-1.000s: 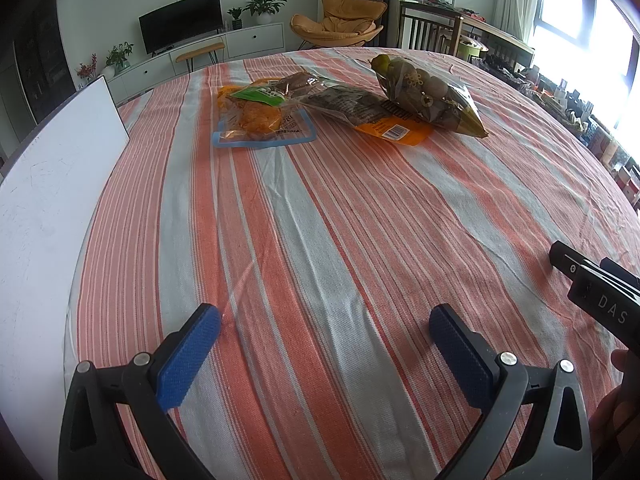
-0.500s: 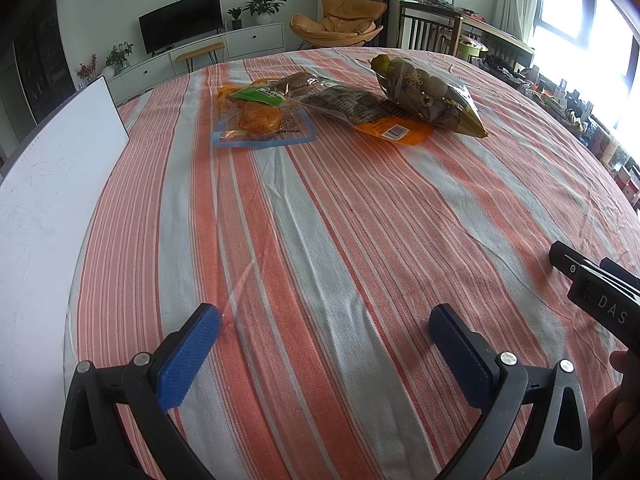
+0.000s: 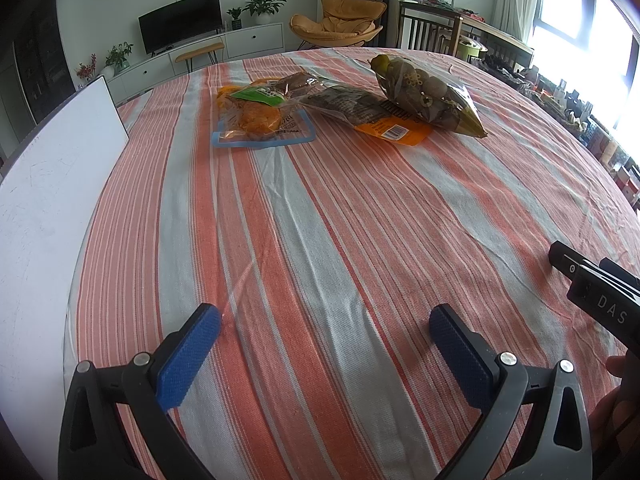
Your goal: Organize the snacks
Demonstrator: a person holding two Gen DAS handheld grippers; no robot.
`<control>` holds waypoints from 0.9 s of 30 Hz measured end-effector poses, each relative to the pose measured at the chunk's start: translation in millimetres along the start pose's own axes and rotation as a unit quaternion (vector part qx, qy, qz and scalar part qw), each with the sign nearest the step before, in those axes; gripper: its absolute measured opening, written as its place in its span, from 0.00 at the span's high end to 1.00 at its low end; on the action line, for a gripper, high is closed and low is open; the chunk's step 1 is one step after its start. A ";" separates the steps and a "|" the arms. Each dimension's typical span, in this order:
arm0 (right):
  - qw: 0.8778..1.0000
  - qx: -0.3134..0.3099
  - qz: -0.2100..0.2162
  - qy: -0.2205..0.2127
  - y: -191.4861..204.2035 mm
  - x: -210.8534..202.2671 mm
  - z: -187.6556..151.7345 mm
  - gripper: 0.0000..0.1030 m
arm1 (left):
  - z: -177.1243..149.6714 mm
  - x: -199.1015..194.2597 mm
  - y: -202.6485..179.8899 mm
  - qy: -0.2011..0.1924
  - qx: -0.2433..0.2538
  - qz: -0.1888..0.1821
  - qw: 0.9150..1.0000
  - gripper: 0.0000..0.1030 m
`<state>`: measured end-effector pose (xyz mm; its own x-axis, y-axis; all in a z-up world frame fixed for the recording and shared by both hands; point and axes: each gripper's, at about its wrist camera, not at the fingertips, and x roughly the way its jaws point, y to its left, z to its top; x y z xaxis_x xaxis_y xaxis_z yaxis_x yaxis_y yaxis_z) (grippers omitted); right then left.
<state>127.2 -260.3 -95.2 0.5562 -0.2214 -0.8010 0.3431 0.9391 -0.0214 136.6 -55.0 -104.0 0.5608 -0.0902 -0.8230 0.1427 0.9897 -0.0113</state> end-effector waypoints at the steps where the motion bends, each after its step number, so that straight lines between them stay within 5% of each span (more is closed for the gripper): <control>1: 1.000 0.000 0.000 0.000 0.0 0.0 0.0 0.16 | 0.0 0.0 -0.1 0.000 0.000 0.000 1.000 0.00; 14: 1.000 0.001 0.002 0.000 -1.2 0.2 0.8 0.14 | 0.5 0.5 -0.1 0.002 0.002 -0.002 1.000 0.00; 19: 1.000 0.001 0.003 0.000 -1.2 0.3 0.8 0.14 | 8.5 -3.2 7.9 0.050 0.003 -0.012 0.999 0.01; 27: 1.000 0.001 0.003 0.001 -1.2 0.2 0.8 0.14 | 91.2 -9.3 48.8 0.034 -0.076 -0.022 0.996 0.00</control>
<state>127.5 -261.7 -94.9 0.5571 -0.2162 -0.8018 0.3422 0.9395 -0.0156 212.7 -16.0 -45.0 0.4987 -0.1316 -0.8567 0.0383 0.9908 -0.1299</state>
